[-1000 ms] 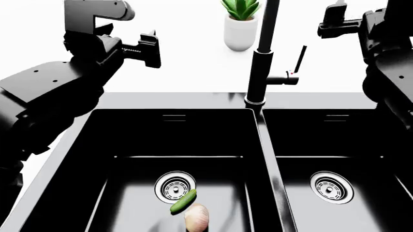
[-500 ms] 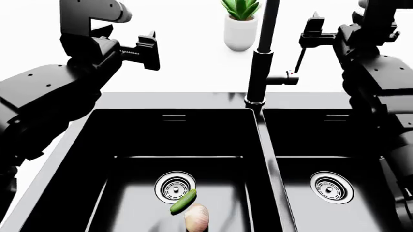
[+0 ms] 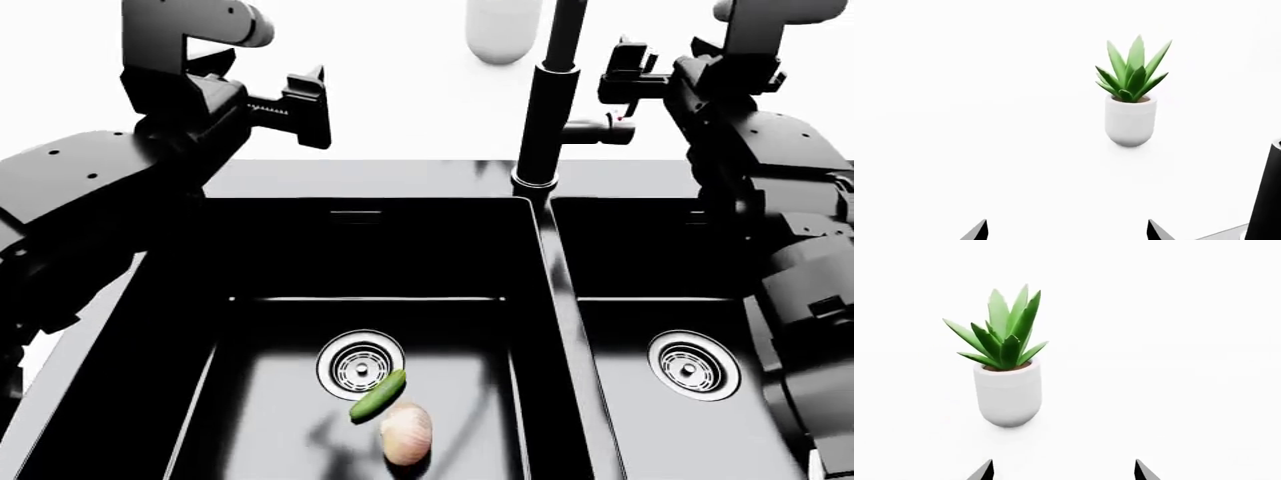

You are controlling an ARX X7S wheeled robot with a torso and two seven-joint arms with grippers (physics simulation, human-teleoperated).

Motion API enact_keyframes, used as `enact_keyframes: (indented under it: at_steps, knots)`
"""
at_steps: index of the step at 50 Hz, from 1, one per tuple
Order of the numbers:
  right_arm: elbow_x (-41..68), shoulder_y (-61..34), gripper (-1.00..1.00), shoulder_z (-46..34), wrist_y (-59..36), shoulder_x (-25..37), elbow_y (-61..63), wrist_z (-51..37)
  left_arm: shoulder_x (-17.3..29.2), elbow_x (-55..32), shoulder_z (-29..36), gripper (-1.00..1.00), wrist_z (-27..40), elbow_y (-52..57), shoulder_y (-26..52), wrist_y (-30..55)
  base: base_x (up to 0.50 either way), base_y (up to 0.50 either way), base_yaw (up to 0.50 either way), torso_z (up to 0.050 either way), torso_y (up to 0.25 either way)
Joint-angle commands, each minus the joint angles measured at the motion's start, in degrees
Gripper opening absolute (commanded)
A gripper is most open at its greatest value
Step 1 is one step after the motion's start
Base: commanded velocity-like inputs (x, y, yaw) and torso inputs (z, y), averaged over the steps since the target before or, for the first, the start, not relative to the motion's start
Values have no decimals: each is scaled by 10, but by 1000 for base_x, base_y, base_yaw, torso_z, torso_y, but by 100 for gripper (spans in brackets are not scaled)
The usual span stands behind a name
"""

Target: Pick up the fruits and vegetables and place them in the sink. Turn on the sink faucet to wash them. Then turn the sink off and put them in the tray.

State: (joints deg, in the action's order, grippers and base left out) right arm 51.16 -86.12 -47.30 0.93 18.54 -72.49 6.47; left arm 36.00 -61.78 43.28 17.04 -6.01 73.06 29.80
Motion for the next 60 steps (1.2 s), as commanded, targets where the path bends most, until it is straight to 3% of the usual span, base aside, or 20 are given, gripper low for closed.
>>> enact_keyframes:
  at_steps: [1, 7, 20, 30, 36, 46, 60]
  knots:
    - [-27, -8, 100, 24, -2, -19, -24, 21, -6, -2, 7, 100, -5, -22, 16, 21, 0, 0, 0, 0, 0]
    - [-87, -5, 100, 90, -26, -30, -25, 30, -7, 0, 8, 100, -4, -23, 13, 21, 0, 0, 0, 0, 0]
    - [-316, 12, 100, 332, -71, -46, -25, 48, 7, -6, 4, 100, 7, 2, -1, 19, 0, 0, 0, 0, 0]
    - [-421, 22, 100, 440, -74, -57, -25, 57, 13, -9, 1, 100, 11, 10, -7, 18, 0, 0, 0, 0, 0]
    - [-457, 26, 100, 483, -65, -61, -25, 41, 18, -10, 0, 100, 16, 18, -13, 18, 0, 0, 0, 0, 0]
    - [-479, 39, 100, 573, -45, -48, -25, -93, 32, -18, -5, 100, 26, 37, -22, 20, 0, 0, 0, 0, 0]
    - [-470, 57, 100, 713, -27, -38, -25, -156, 42, -25, -9, 100, 37, 54, -27, 24, 0, 0, -1, 0, 0]
